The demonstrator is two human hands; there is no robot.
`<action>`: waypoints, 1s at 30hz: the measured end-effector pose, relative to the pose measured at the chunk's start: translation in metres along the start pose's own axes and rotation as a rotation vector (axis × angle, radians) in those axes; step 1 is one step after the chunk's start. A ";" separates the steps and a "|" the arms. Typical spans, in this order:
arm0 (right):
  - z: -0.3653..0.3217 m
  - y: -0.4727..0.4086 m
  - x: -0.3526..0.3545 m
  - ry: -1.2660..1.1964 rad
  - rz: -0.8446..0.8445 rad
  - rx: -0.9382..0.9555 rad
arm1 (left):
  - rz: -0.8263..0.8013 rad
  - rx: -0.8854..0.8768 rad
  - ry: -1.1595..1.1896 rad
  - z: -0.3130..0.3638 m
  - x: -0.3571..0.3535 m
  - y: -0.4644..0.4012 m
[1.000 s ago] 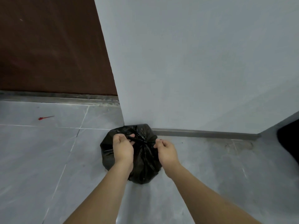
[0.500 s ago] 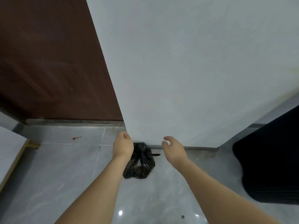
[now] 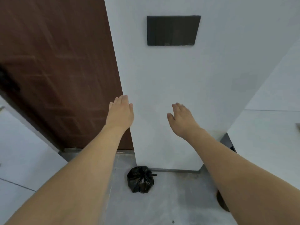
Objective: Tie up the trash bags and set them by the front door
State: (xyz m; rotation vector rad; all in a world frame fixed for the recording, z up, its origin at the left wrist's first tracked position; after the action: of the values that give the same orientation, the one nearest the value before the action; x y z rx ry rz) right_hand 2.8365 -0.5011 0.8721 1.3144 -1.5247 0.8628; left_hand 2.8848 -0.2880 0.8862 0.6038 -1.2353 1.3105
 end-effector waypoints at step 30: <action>0.204 0.206 0.122 0.018 0.291 -0.484 | -0.051 -0.599 -0.110 0.250 -0.004 0.057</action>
State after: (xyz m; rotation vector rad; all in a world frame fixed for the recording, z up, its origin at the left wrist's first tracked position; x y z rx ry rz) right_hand 2.5936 -0.6927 0.9299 0.7451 -1.7976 0.6207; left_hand 2.7518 -0.4999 0.9423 0.2728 -1.5998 0.8068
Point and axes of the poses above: each hand's wrist, its own y-axis away from the middle knuckle, its own x-axis out of the back of the hand, z = x × y, the point moved 3 cm from there along -y, towards the middle knuckle, and after that the axes turned 9 degrees about -x, right-handed, at the moved point
